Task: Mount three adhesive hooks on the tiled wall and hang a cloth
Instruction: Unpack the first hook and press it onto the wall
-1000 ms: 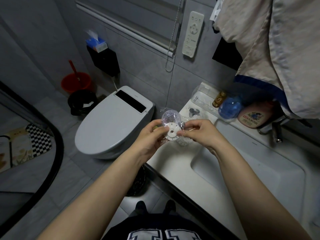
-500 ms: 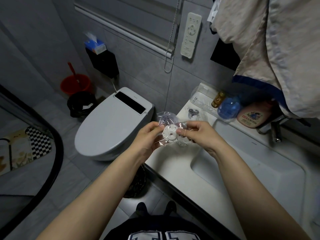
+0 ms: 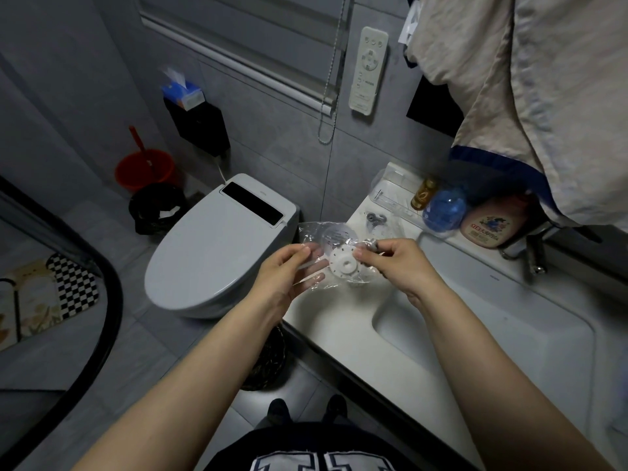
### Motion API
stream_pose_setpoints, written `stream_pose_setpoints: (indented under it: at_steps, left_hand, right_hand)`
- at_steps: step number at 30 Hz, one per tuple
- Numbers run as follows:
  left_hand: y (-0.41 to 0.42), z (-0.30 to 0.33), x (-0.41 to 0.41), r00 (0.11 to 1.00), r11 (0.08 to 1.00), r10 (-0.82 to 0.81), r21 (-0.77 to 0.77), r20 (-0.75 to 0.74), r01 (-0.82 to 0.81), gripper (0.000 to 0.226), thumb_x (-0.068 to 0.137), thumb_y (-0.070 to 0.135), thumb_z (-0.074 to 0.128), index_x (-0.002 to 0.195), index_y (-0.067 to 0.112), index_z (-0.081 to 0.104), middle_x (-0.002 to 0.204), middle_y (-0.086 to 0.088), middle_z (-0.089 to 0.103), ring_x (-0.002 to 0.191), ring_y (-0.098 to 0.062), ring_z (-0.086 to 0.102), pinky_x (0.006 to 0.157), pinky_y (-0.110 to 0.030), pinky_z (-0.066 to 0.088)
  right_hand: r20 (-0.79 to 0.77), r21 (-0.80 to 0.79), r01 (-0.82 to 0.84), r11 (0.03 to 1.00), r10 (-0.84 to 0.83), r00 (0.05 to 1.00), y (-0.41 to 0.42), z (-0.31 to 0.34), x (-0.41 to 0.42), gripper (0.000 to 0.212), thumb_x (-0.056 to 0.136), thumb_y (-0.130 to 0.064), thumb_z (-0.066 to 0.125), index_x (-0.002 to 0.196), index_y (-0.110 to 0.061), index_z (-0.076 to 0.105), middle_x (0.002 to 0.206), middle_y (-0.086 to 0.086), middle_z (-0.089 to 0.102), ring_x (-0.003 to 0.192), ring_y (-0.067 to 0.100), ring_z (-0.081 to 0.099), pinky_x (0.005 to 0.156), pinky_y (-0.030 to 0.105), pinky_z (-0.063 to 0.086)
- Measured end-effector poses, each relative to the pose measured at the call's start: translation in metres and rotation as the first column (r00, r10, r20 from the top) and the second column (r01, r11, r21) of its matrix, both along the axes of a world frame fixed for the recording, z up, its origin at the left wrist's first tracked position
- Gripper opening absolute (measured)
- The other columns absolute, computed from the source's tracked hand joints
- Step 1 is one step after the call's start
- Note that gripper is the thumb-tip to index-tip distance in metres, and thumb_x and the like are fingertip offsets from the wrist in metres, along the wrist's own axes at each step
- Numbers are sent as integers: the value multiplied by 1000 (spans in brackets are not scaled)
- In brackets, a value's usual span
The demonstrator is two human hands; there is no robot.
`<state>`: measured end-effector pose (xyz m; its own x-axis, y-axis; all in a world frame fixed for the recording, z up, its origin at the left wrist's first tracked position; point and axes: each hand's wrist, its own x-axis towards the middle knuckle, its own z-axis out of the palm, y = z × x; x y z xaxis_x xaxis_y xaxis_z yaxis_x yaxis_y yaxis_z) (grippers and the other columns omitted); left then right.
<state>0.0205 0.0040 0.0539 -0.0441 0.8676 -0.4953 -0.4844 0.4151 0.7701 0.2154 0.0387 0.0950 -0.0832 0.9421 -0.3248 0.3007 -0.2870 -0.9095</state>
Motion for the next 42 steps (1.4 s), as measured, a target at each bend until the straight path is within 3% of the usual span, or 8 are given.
stream_pose_setpoints:
  at_steps: [7,13,23,27,31,35,38,42]
  left_hand:
    - [-2,-16,-11,996,995,66,-74,-57,-70,10,96,15,61,95,13,70,94,-5,77,89,-25,72,98,-48,48]
    - [-11,-42,-18,981,969,82,-217,-173,-120,13,98,19,59,91,17,70,65,-2,68,54,-12,63,50,-21,42]
    - [-18,-79,9,956,950,-63,-310,-286,-30,11,97,10,58,99,10,69,68,-5,65,41,-7,60,41,-17,46]
    - [-12,-91,15,862,959,-186,-276,-472,56,14,96,19,62,97,11,73,79,-8,70,70,-20,65,62,-24,49]
    - [-10,-89,12,589,950,-312,-264,-746,169,30,97,20,57,117,2,70,122,-17,68,118,-31,62,97,-31,46]
    - [-6,-67,17,410,958,-164,-46,-897,282,41,98,14,56,136,-1,54,148,-24,43,141,-32,38,109,-24,26]
    - [0,-39,31,608,962,-158,17,-778,272,40,100,22,54,138,11,56,149,-3,44,141,-14,38,106,-13,23]
    - [8,4,52,966,964,-253,-100,-56,247,23,102,32,51,106,18,69,104,1,74,96,-15,70,100,-35,50]
  right_hand:
    - [-6,-20,63,998,-63,998,1,-1,17,20,82,-11,77,102,-6,75,80,-11,70,60,-12,60,60,3,42]
    - [37,-26,142,989,-141,989,-7,-1,31,21,84,-12,76,103,-6,74,77,-11,68,49,-12,55,50,2,38]
    - [33,-148,196,969,-193,981,-37,-16,43,24,87,-9,72,107,3,72,63,-10,59,37,-5,46,44,5,35]
    - [43,-198,218,956,-213,976,-43,-23,46,25,87,-14,73,105,4,72,64,-6,59,37,-4,46,42,7,32]
    - [22,-208,240,948,-240,970,-45,-24,46,23,88,-10,71,105,4,72,67,-5,59,37,-4,46,42,7,33]
    - [-5,-208,239,948,-246,969,-42,-21,44,21,88,-8,70,104,5,71,66,-6,59,37,-4,46,44,7,37]
    - [-27,-219,222,950,-233,972,-37,-18,40,18,87,-8,71,101,3,72,60,-11,59,38,-3,47,44,7,36]
    - [-59,-203,176,963,-191,980,-29,-13,30,12,86,-11,72,97,-7,74,56,-15,61,42,-1,46,47,8,35]
